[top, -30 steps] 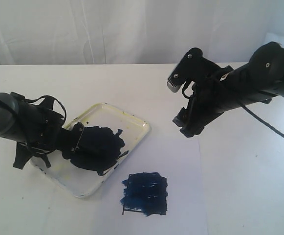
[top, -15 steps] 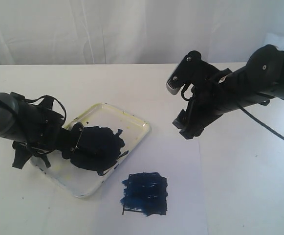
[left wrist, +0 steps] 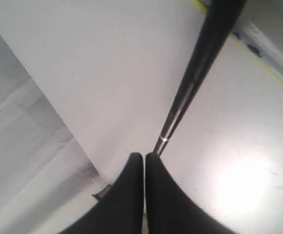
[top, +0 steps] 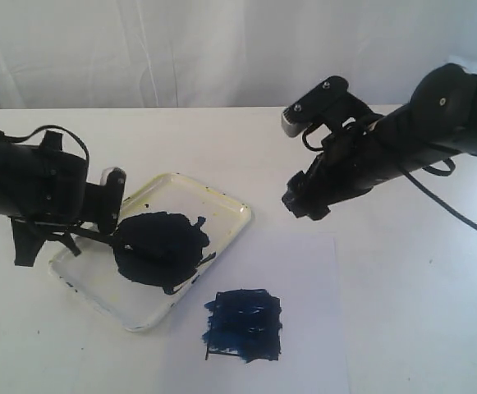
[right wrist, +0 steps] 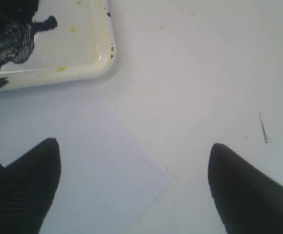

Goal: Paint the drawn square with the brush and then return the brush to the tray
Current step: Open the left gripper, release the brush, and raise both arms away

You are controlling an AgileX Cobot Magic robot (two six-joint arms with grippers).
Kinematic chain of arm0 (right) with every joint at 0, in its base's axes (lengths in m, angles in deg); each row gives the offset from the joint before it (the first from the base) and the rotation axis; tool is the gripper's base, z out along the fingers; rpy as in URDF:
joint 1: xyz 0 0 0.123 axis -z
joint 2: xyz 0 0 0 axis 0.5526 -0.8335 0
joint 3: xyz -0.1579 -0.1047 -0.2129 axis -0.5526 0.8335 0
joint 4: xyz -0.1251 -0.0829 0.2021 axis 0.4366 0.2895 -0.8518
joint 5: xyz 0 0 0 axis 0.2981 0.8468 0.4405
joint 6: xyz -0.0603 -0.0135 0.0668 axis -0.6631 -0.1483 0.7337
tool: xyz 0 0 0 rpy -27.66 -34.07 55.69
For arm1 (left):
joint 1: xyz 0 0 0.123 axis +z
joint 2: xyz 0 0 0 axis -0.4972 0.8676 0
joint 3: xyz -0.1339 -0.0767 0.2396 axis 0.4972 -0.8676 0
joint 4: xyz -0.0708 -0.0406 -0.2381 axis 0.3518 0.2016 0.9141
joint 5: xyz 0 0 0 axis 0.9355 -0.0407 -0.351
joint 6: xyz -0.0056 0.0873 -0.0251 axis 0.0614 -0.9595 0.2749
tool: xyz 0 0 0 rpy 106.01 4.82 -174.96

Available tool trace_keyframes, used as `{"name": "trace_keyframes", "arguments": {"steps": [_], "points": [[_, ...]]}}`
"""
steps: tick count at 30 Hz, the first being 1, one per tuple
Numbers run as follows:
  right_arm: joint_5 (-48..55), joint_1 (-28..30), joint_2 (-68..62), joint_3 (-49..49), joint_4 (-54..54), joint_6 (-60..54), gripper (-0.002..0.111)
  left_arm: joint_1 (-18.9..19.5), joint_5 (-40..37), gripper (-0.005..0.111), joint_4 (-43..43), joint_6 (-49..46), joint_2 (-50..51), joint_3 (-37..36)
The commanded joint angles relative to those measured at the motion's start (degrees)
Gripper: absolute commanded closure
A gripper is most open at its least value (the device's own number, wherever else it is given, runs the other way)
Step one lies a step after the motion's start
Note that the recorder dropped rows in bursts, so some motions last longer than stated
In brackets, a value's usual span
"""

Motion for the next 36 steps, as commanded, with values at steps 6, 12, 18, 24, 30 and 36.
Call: {"name": "trace_keyframes", "arguments": {"steps": [6, 12, 18, 24, 30, 36], "points": [[14.64, 0.13, 0.07, -9.38, 11.05, 28.05, 0.057, 1.07, -2.25, 0.107, 10.36, 18.62, -8.18, 3.78], [19.33, 0.68, 0.07, -10.91, 21.3, 39.9, 0.099, 8.26, -2.13, 0.107, 35.59, 11.83, -9.08, 9.15], [25.27, 6.12, 0.07, -11.95, 21.33, 40.66, 0.108, 18.54, -6.46, 0.107, 64.79, -3.11, -9.21, 12.17], [32.04, 14.53, 0.07, -12.04, 20.99, 40.54, 0.108, 27.15, -11.65, 0.107, 74.46, -7.59, -9.33, 12.17], [36.4, 20.08, 0.07, -11.92, 20.96, 36.82, 0.108, 32.74, -17.27, 0.107, 77.21, -10.26, -9.33, 12.07], [38.16, 20.6, 0.07, -11.92, 18.94, 35.88, 0.108, 33.64, -20.19, 0.107, 77.81, -11.9, -11.09, 12.07]]}}
